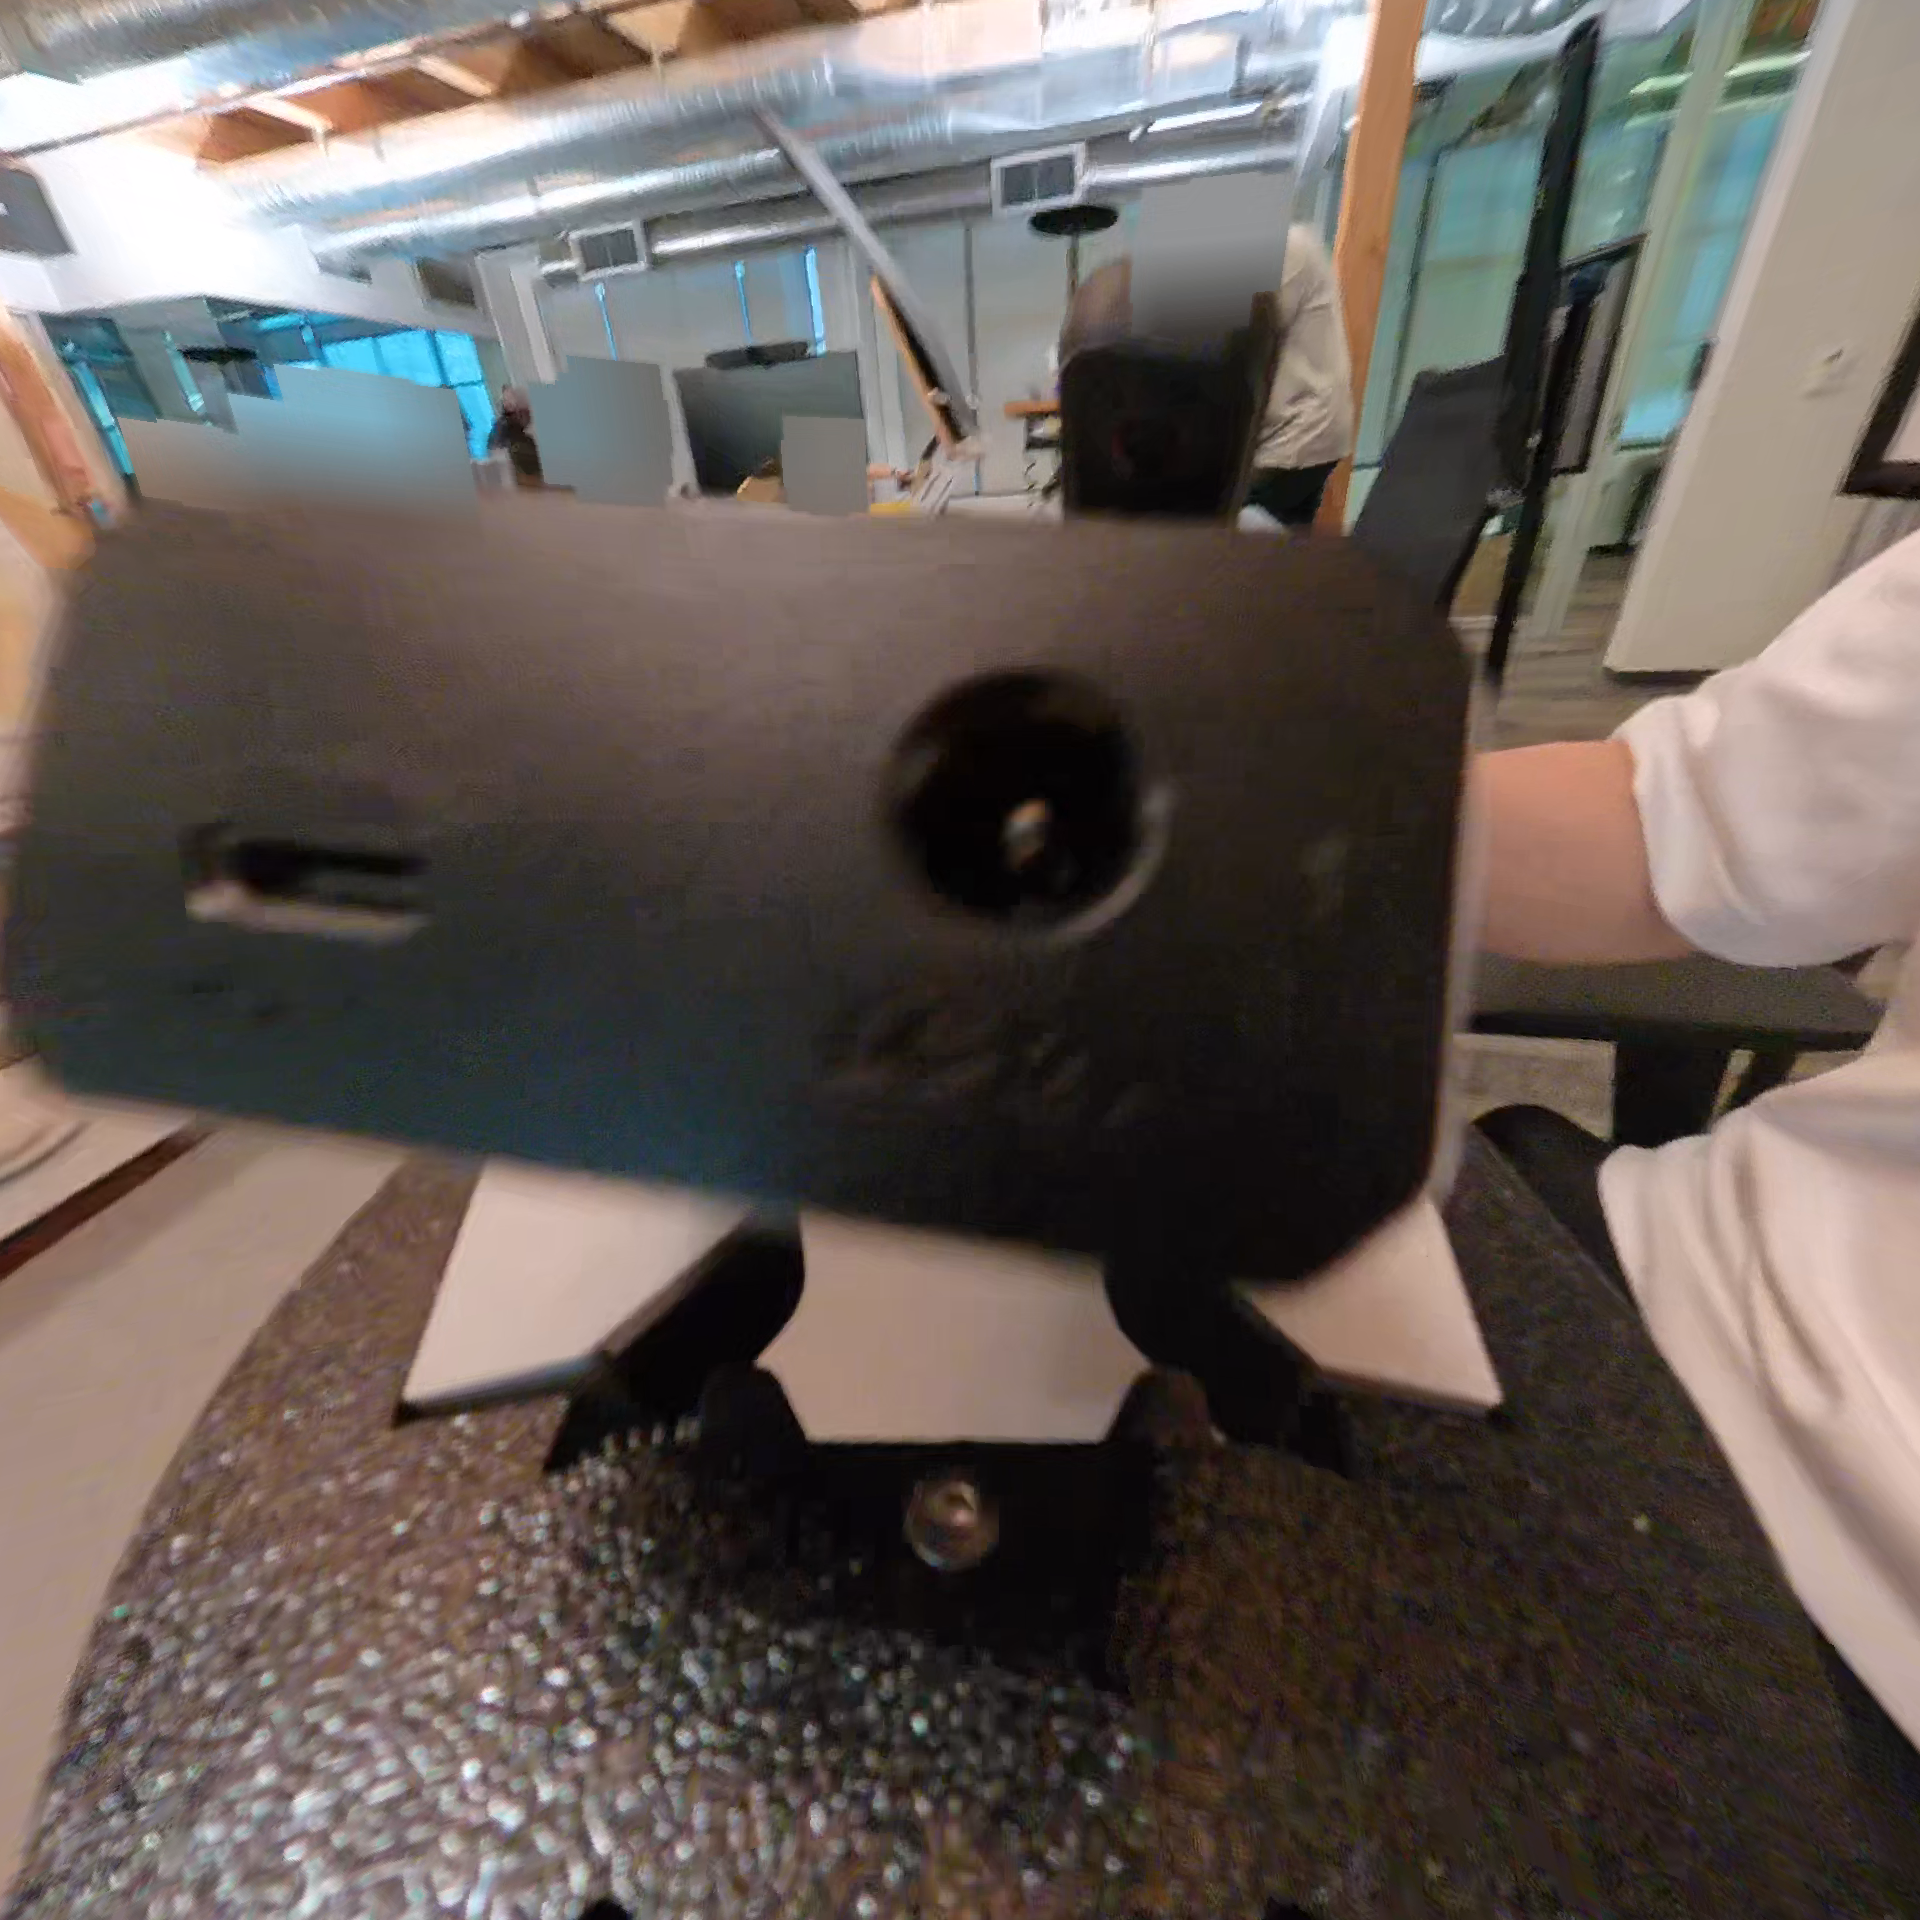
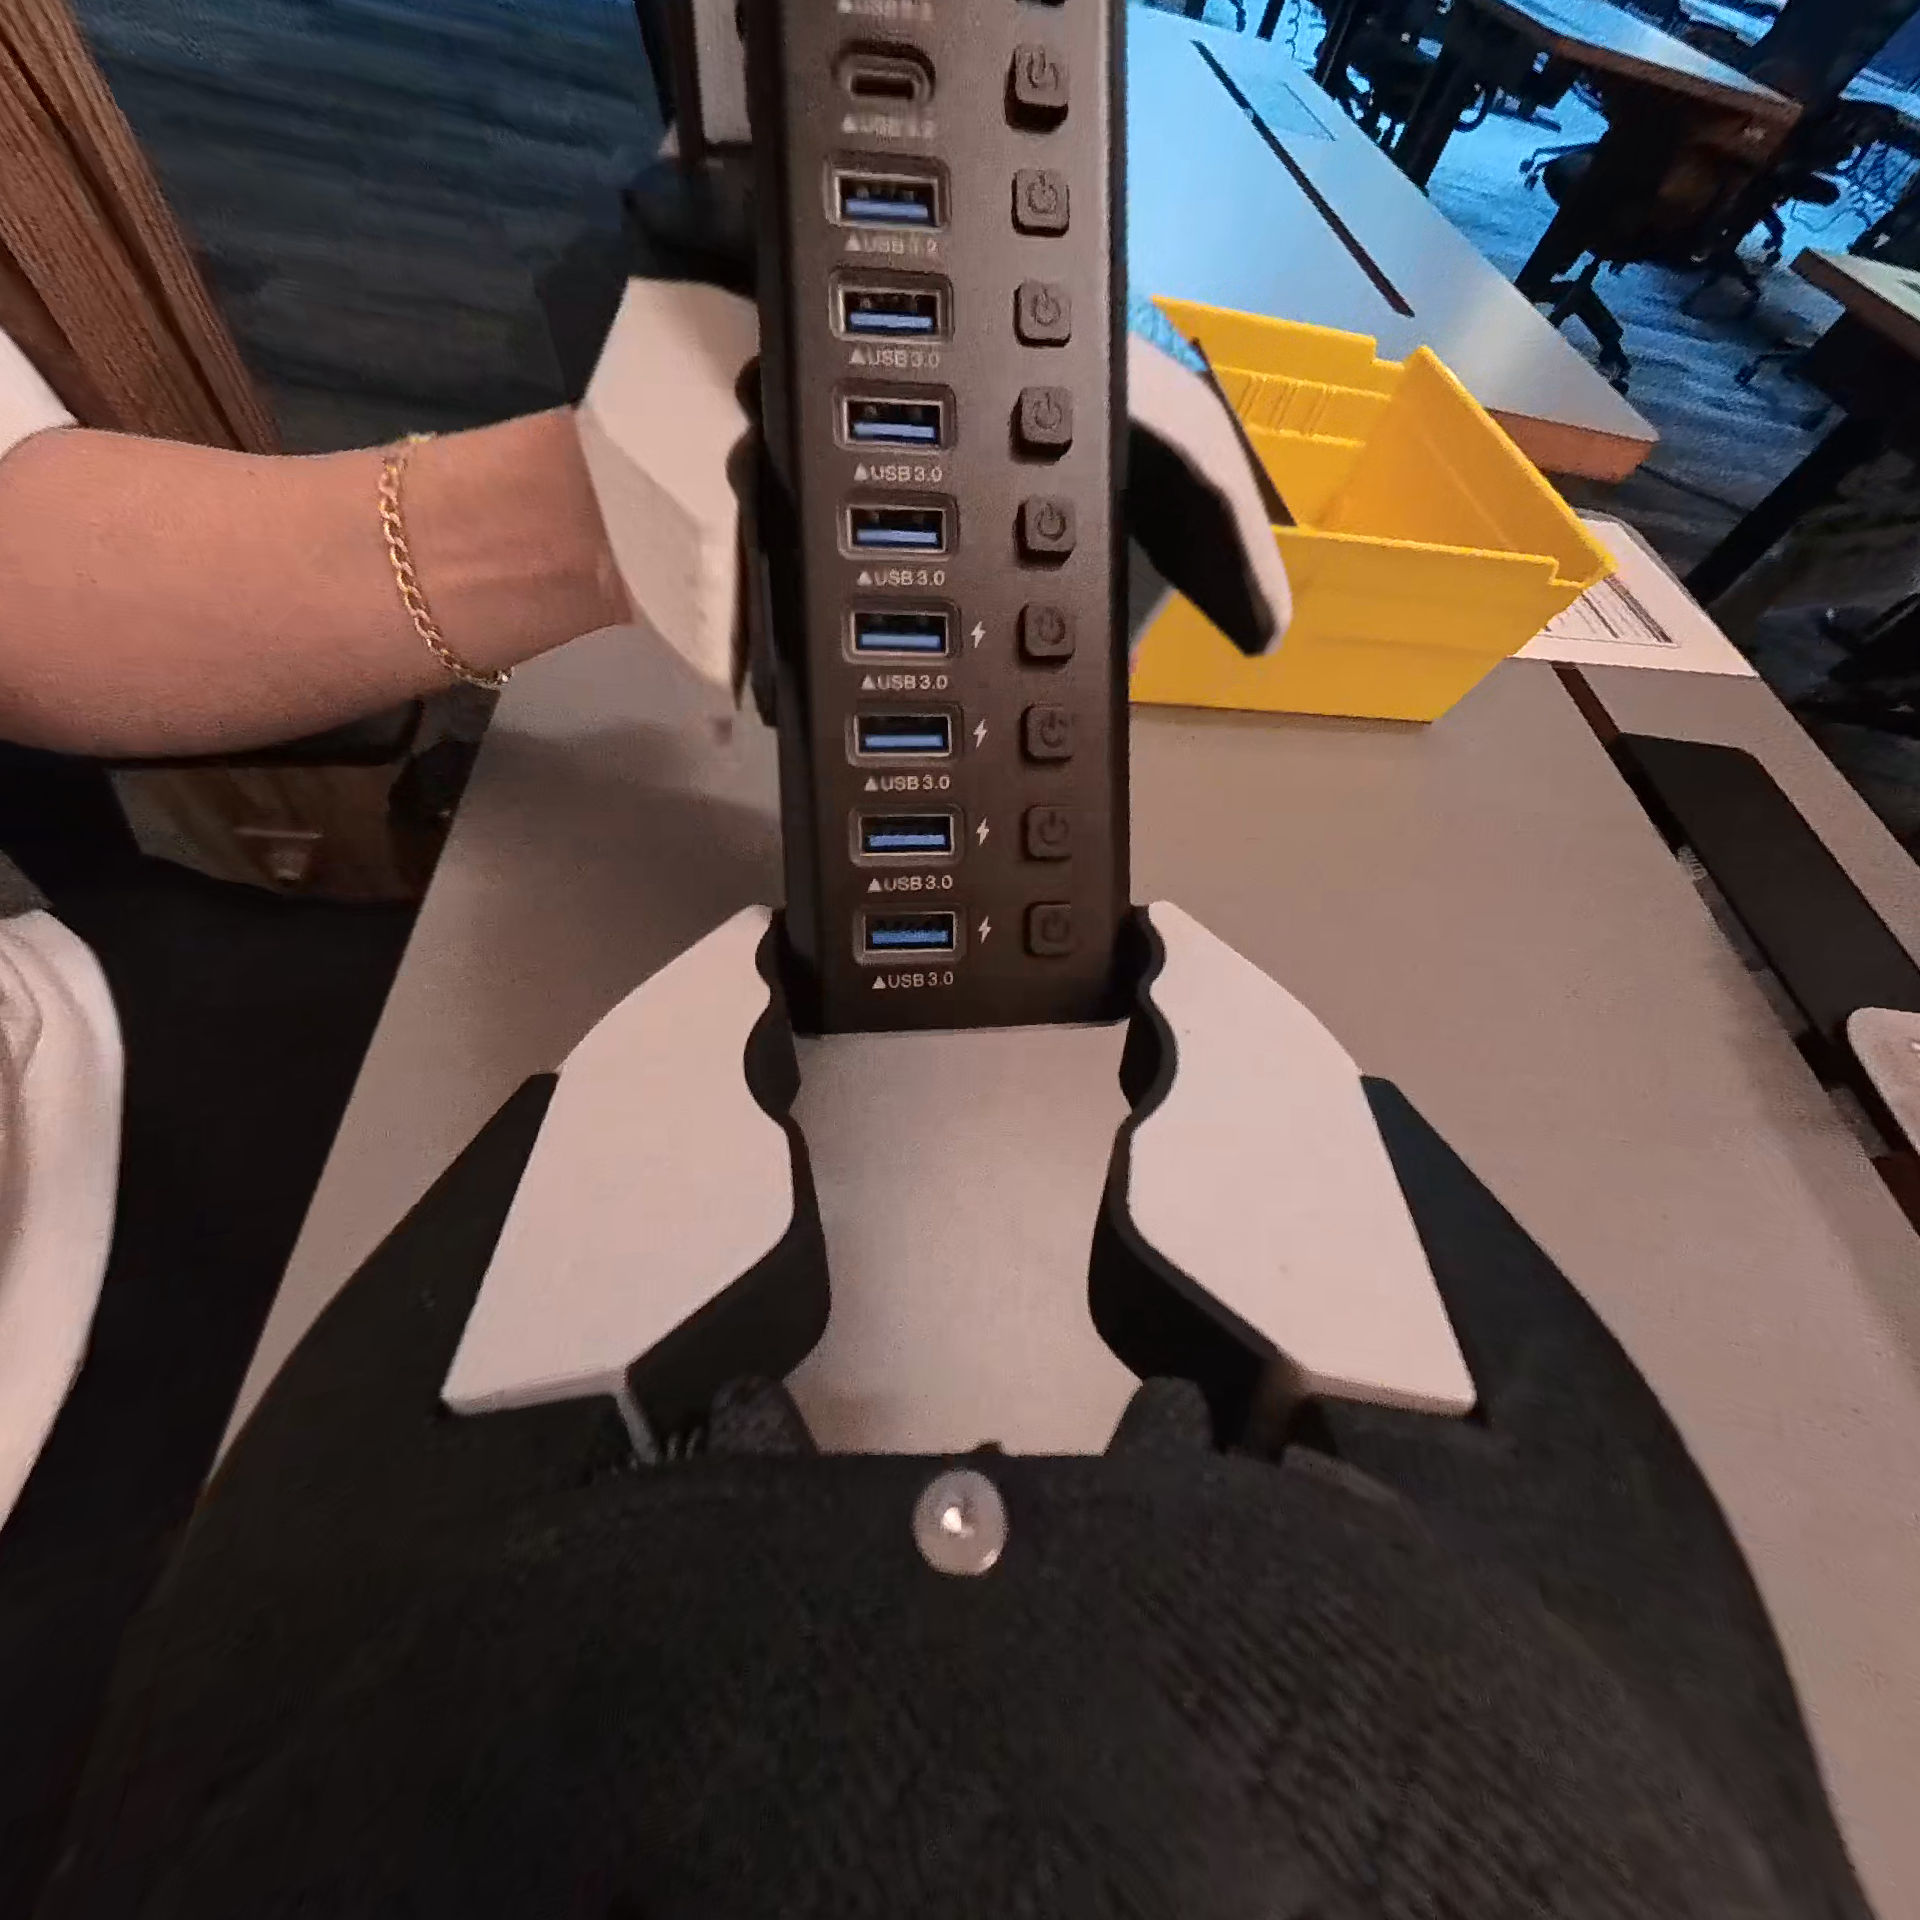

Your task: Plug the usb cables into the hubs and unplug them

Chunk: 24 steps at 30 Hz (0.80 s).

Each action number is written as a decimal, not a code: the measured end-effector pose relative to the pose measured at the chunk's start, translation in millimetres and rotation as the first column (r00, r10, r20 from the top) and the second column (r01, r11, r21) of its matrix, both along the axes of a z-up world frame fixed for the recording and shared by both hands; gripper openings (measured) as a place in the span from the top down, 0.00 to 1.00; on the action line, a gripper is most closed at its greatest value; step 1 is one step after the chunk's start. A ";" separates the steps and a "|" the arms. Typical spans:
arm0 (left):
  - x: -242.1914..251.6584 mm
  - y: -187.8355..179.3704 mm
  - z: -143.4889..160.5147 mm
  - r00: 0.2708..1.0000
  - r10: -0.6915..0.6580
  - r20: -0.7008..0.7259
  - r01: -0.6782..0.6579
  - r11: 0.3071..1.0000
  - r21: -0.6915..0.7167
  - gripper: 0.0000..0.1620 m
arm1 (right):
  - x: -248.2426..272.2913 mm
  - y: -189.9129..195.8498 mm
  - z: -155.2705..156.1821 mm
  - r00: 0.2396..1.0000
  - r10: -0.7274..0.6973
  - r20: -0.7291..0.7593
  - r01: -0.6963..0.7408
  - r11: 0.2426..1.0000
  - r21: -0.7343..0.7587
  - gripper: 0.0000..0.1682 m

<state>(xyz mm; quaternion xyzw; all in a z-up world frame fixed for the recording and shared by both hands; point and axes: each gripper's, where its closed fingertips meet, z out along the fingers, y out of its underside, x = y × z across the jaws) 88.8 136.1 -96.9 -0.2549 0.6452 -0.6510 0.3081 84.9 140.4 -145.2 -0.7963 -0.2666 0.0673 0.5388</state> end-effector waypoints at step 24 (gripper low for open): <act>15.8 -6.7 -0.2 0.990 0.087 -0.107 -0.091 0.995 -0.031 0.43 | 28.8 -10.0 24.6 0.976 -0.192 0.101 0.166 0.961 0.222 0.62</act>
